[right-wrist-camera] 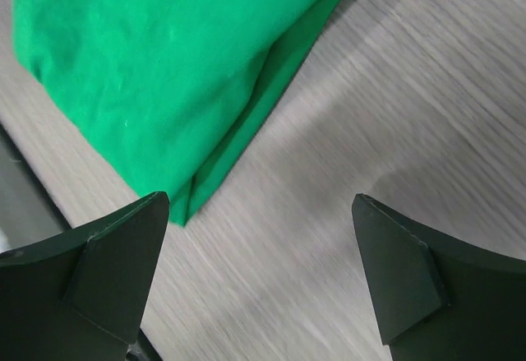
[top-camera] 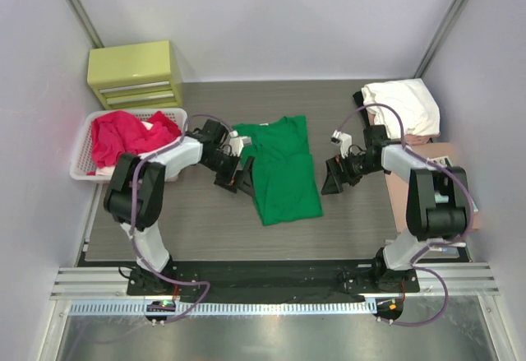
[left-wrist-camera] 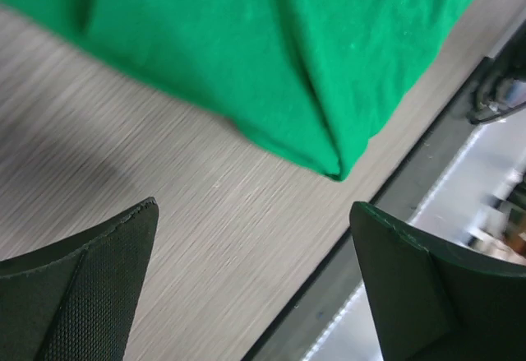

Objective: Fold and stack the t-shirts

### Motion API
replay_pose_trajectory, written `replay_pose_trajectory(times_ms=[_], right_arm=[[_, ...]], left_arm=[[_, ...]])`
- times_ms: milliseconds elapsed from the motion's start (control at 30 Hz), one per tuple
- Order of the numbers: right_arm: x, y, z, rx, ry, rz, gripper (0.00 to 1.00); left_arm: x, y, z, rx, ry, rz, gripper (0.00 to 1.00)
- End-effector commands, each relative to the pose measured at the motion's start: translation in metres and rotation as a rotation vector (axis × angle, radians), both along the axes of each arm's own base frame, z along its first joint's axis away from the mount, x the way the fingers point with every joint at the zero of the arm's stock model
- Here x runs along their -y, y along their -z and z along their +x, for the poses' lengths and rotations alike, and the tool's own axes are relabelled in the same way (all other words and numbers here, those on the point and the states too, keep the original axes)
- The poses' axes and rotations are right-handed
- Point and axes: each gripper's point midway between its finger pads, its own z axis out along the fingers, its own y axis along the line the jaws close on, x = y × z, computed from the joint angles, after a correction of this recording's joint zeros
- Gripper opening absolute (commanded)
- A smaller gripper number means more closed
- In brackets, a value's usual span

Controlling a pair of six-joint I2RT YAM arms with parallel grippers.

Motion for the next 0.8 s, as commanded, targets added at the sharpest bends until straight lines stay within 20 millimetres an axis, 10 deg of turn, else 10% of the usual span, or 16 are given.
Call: replay_pose_trajectory(times_ms=[0,133,367,433,767], right_arm=[[0.012,-0.073,0.018,0.474,-0.010,-0.165,1.00],[-0.008,-0.108,-0.009,0.759,-0.095,-0.280,1.00],[-0.064,-0.075,-0.038,0.581,-0.258,-0.205,1.00],[-0.079,-0.071,-0.041,0.627,-0.315,-0.261,0.88],[-0.144,-0.053,-0.069,0.765,-0.587,-0.392,0.98]], left_arm=[[-0.025,-0.040,0.031,0.287,-0.069,0.056,1.00],[-0.063,-0.072,0.056,0.435,-0.193,0.101,1.00],[-0.152,-0.144,0.092,0.849,-0.464,0.341,1.00],[-0.164,-0.149,0.091,0.840,-0.491,0.351,1.00],[-0.207,-0.146,0.083,0.874,-0.589,0.413,1.00]])
